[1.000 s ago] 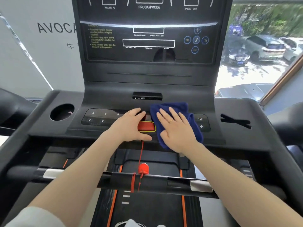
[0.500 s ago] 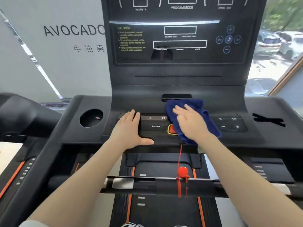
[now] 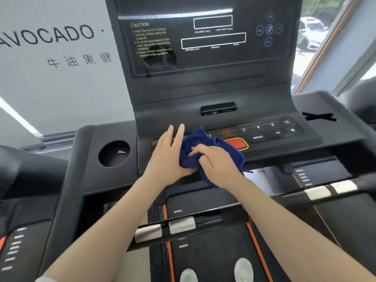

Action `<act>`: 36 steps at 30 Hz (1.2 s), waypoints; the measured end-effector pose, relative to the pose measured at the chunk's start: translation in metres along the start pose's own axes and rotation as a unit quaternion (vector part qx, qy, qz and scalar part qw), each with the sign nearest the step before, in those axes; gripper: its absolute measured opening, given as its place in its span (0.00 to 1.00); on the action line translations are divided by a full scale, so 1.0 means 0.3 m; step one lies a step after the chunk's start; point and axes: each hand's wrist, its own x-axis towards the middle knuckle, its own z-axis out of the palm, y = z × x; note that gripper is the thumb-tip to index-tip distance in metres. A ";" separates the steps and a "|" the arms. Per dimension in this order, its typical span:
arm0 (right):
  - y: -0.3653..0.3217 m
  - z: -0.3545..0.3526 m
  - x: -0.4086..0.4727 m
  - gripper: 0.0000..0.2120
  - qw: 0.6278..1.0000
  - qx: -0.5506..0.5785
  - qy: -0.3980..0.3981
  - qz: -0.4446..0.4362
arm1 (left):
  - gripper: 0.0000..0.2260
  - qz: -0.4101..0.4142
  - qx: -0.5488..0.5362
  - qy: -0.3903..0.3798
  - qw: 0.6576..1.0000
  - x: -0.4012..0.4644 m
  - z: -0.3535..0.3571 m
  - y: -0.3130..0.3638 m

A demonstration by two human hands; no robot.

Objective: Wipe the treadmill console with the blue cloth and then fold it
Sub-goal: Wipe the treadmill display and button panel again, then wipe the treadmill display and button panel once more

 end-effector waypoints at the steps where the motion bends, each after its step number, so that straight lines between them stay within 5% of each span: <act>1: -0.014 -0.021 -0.006 0.19 0.997 0.053 0.009 0.058 | 0.47 0.008 0.012 0.015 1.000 0.007 -0.005 0.013; 3: -0.029 -0.078 -0.026 0.15 0.952 0.224 0.069 0.195 | 0.43 0.032 -0.022 0.040 0.998 0.018 -0.013 0.062; 6: -0.003 -0.176 -0.129 0.12 0.796 0.460 0.173 0.354 | 0.33 0.113 -0.123 0.031 0.985 0.010 -0.011 0.172; 7: 0.006 -0.211 -0.180 0.12 0.745 0.514 0.188 0.381 | 0.27 0.146 -0.151 0.010 0.978 0.000 -0.007 0.216; 9: 0.021 -0.277 -0.304 0.16 0.704 0.578 0.197 0.362 | 0.13 0.200 -0.207 -0.071 0.955 -0.022 0.011 0.308; 12: 0.033 -0.371 -0.516 0.24 0.693 0.601 0.214 0.335 | 0.10 0.243 -0.286 -0.171 0.911 -0.057 0.069 0.474; 16: 0.033 -0.479 -0.873 0.15 0.706 0.570 0.289 0.304 | 0.08 0.288 -0.340 -0.287 0.848 -0.158 0.213 0.756; 20: 0.005 -0.545 -1.278 0.18 0.721 0.524 0.343 0.297 | 0.08 0.373 -0.310 -0.329 0.810 -0.345 0.394 1.069; 26: 0.006 -0.623 -1.913 0.16 0.757 0.343 0.364 0.420 | 0.06 0.412 -0.312 -0.407 0.753 -0.737 0.647 1.487; 32: 0.034 -0.690 -2.374 0.10 0.743 0.234 0.396 0.486 | 0.06 0.492 -0.243 -0.432 0.715 -1.001 0.771 1.814; 36: 0.160 -0.751 -2.511 0.07 0.690 0.138 0.464 0.538 | 0.03 0.499 -0.188 -0.417 0.736 -1.064 0.881 2.005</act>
